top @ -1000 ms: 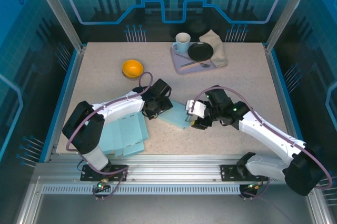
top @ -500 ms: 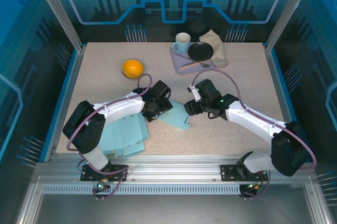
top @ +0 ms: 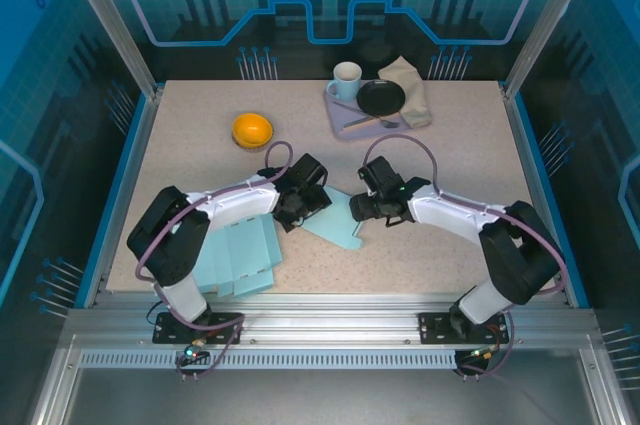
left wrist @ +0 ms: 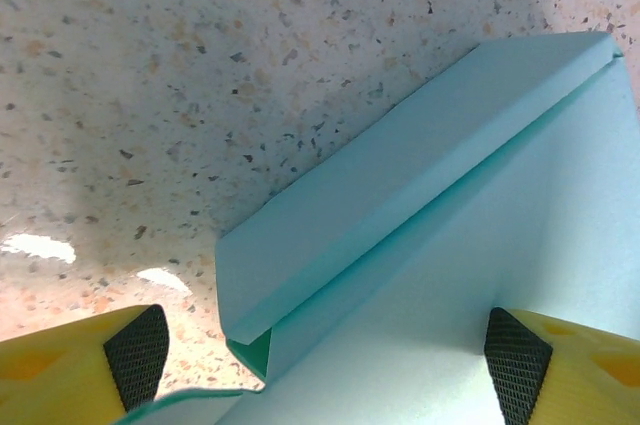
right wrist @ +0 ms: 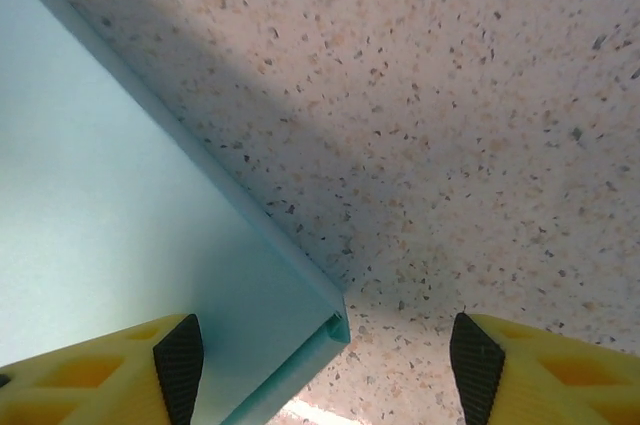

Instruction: Fold the paper box

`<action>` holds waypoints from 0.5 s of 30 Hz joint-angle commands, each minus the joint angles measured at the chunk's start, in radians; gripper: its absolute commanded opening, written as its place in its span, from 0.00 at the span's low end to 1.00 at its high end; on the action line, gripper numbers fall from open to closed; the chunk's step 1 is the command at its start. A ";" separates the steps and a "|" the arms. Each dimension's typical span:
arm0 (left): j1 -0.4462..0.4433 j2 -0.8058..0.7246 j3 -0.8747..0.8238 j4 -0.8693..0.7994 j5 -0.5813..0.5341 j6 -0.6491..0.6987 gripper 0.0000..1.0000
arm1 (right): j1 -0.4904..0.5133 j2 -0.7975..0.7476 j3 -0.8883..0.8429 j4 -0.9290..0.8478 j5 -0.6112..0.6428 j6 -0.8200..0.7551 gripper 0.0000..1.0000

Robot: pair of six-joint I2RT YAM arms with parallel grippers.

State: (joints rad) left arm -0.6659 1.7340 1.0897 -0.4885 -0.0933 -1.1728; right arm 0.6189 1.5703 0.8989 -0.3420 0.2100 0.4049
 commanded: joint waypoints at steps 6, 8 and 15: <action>0.008 0.052 0.022 -0.127 -0.043 0.079 0.87 | -0.057 0.085 0.037 -0.009 0.035 0.050 0.69; 0.017 0.031 0.032 -0.159 -0.071 0.111 0.88 | -0.071 0.095 0.041 -0.008 0.032 0.034 0.69; 0.057 -0.090 0.068 -0.238 -0.048 0.196 0.89 | -0.082 0.098 0.058 -0.014 0.056 -0.032 0.69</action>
State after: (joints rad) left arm -0.6216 1.7050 1.1194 -0.6239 -0.1280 -1.0355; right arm 0.5552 1.6363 0.9524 -0.3084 0.2142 0.4068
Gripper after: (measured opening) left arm 0.891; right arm 0.692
